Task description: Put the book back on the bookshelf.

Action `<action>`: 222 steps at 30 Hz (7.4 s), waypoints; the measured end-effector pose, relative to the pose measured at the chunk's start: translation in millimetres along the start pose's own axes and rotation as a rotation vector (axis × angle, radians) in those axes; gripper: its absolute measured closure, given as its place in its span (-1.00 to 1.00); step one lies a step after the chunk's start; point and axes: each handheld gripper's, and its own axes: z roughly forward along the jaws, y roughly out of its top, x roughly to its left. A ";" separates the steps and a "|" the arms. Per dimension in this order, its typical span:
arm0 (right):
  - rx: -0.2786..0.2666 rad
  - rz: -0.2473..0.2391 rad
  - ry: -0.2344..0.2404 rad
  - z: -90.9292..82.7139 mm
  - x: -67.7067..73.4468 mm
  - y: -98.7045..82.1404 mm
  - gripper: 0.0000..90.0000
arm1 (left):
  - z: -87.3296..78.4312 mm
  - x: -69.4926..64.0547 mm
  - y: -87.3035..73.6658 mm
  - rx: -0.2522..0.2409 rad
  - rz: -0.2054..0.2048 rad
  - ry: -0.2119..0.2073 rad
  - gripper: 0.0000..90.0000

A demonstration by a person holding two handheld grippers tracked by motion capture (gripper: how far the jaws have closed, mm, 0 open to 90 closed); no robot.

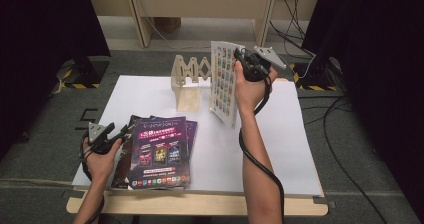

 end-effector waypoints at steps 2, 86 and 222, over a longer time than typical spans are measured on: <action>-0.008 0.012 -0.002 2.4 -1.2 0.3 0.66 | 0.0 0.0 0.0 0.000 0.000 -0.001 -0.04; 0.159 -0.204 0.031 -23.6 -2.4 -50.7 0.35 | 0.6 -2.2 0.2 0.007 0.005 -0.008 -0.05; 0.044 -0.241 -0.007 -25.8 -5.5 -59.9 0.29 | 1.9 -3.6 0.3 0.016 0.017 -0.014 -0.05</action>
